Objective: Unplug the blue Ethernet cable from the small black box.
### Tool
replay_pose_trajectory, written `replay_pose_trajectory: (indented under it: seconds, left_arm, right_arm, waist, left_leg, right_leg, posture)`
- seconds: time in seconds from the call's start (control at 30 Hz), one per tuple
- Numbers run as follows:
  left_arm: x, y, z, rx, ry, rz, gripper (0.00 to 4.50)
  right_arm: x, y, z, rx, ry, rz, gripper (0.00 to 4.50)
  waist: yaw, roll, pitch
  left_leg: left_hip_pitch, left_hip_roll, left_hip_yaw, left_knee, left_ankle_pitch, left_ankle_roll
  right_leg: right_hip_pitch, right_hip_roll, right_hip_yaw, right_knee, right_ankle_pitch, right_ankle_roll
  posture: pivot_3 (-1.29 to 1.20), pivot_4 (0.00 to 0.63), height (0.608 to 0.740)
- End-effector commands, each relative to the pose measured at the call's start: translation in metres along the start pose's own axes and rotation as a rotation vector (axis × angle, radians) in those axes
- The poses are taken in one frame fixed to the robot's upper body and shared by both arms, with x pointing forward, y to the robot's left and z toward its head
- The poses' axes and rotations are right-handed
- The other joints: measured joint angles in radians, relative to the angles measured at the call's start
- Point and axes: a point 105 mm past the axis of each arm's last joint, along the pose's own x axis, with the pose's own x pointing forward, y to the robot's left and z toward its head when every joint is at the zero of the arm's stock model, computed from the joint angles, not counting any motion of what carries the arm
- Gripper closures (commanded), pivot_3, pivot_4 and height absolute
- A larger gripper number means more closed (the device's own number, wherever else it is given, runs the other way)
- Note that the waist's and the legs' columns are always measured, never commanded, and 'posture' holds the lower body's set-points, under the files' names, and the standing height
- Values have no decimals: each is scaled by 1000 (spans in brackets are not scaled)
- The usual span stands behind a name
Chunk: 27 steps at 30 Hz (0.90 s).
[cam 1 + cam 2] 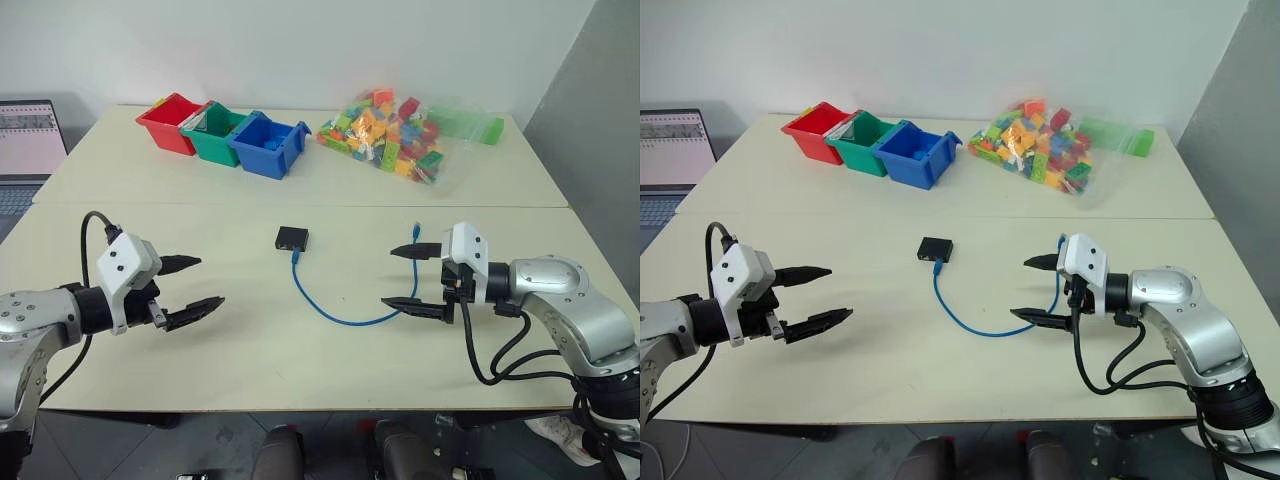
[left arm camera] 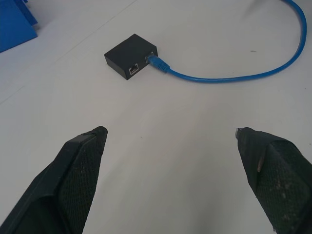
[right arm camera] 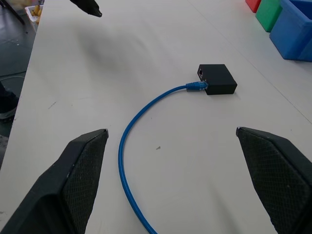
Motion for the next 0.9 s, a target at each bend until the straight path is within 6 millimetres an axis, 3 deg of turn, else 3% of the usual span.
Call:
replay_pose_trajectory:
  seconds: [0.03,0.57,0.77,0.9]
  left_arm:
    - [-2,2,9,38,-32,7,0]
    - [1,-9,3,41,-5,-41,0]
    - [4,-19,-10,107,43,-125,0]
    - [5,-22,-11,79,45,-168,0]
  right_arm:
    - [-1,1,6,-30,-21,10,38]
    - [13,1,0,-66,5,-3,38]
    - [35,7,-38,-136,166,14,38]
    - [60,17,-47,-174,193,58,38]
  waist:
    - [0,0,0]
    - [0,0,0]
    - [0,0,0]
    - [-1,0,0]
  left_leg:
    - [0,0,0,0,0,0]
    - [0,0,0,0,0,0]
    - [0,0,0,0,0,0]
    - [0,0,1,0,0,0]
  right_leg:
    - [0,0,0,0,0,0]
    - [0,0,0,0,0,0]
    - [0,0,0,0,0,0]
    - [-1,0,0,1,0,0]
  posture:
    - [0,150,740]
    - [0,150,740]
    - [0,150,740]
    - [0,150,740]
